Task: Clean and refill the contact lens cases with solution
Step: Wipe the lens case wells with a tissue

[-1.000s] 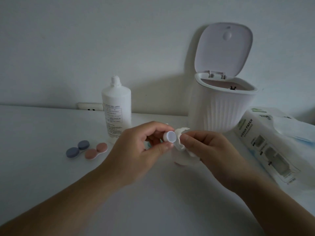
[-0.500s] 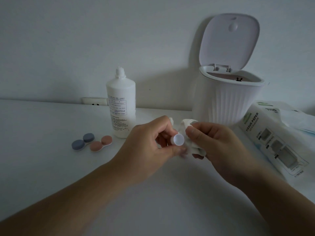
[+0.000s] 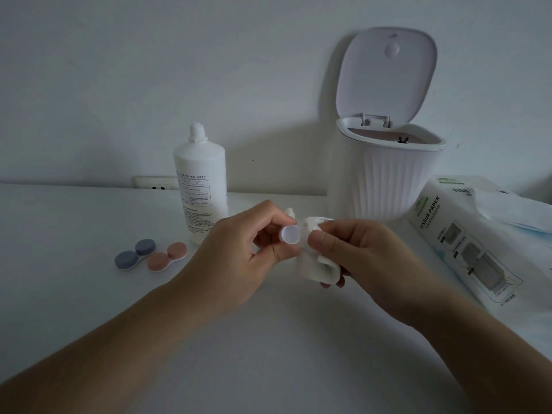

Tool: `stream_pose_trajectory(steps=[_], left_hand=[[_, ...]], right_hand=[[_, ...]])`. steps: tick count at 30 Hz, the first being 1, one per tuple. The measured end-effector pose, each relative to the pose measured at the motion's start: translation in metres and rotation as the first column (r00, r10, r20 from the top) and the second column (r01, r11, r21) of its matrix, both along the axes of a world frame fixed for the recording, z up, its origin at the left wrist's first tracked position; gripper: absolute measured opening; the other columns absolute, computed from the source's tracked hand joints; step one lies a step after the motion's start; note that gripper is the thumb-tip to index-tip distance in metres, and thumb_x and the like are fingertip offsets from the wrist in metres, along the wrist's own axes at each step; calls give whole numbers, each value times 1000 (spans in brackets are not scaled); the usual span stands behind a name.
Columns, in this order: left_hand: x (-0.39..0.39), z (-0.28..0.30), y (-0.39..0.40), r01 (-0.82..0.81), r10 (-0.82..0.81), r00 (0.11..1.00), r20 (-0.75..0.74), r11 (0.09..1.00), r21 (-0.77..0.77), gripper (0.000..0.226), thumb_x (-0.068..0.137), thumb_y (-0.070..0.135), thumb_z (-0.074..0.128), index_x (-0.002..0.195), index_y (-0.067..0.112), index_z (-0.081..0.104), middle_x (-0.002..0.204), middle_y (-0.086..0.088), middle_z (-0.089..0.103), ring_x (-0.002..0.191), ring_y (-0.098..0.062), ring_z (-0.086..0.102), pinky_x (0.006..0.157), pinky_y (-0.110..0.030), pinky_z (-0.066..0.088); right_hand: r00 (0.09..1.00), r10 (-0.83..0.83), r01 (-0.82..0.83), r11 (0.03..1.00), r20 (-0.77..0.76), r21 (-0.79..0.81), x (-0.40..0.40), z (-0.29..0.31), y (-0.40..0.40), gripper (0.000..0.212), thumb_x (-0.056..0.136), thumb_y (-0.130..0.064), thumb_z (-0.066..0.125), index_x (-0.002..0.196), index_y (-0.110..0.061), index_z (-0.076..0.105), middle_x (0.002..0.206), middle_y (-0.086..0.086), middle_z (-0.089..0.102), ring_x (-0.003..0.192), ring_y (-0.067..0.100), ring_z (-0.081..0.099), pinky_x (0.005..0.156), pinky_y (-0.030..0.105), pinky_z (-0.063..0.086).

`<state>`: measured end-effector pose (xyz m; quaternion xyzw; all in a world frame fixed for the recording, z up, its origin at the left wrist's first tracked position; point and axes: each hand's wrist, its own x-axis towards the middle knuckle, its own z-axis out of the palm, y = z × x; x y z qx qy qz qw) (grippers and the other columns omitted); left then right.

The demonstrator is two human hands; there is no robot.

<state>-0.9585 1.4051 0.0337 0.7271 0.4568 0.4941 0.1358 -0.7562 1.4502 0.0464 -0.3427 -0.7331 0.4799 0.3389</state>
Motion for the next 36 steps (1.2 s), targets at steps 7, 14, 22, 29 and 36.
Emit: stream_pose_trajectory(steps=[7, 14, 22, 29, 36], left_hand=[[0, -2, 1, -44, 46, 997, 56, 999, -31, 14, 87, 20, 79, 93, 19, 66, 84, 18, 65, 77, -8, 62, 58, -26, 56], [1, -1, 0, -39, 45, 995, 91, 997, -66, 19, 84, 20, 80, 97, 22, 67, 84, 16, 64, 76, -10, 61, 60, -30, 57], [-2, 3, -1, -49, 50, 997, 56, 999, -19, 21, 85, 18, 80, 99, 27, 67, 84, 28, 64, 82, -6, 63, 61, -28, 57], [0, 4, -3, -10, 9, 999, 31, 999, 33, 20, 85, 27, 73, 100, 14, 69, 87, 31, 64, 77, 3, 65, 62, -10, 54], [9, -2, -4, -24, 19, 999, 45, 994, 103, 25, 85, 34, 75, 90, 11, 65, 88, 17, 68, 82, -5, 65, 67, -8, 48]], right_hand=[[969, -179, 189, 981, -172, 44, 1, -1, 7, 17, 96, -22, 64, 93, -24, 80, 84, 7, 76, 67, 22, 64, 64, 30, 53], [964, -112, 122, 992, -240, 27, 0, 0, 3, 16, 83, -32, 69, 88, -20, 79, 81, 7, 77, 66, 17, 71, 63, 29, 57], [920, -99, 102, 995, -379, -12, -2, 1, 2, 8, 69, -22, 77, 74, -16, 79, 72, 3, 75, 57, 11, 69, 49, 19, 52], [996, -86, 88, 995, -39, 55, -2, -5, 2, 25, 85, -41, 68, 86, -18, 79, 79, 12, 76, 74, 33, 71, 66, 32, 55], [999, 18, -16, 999, -30, 46, -2, -4, 0, 24, 101, -22, 52, 92, -9, 70, 78, 19, 69, 63, 16, 61, 57, 17, 45]])
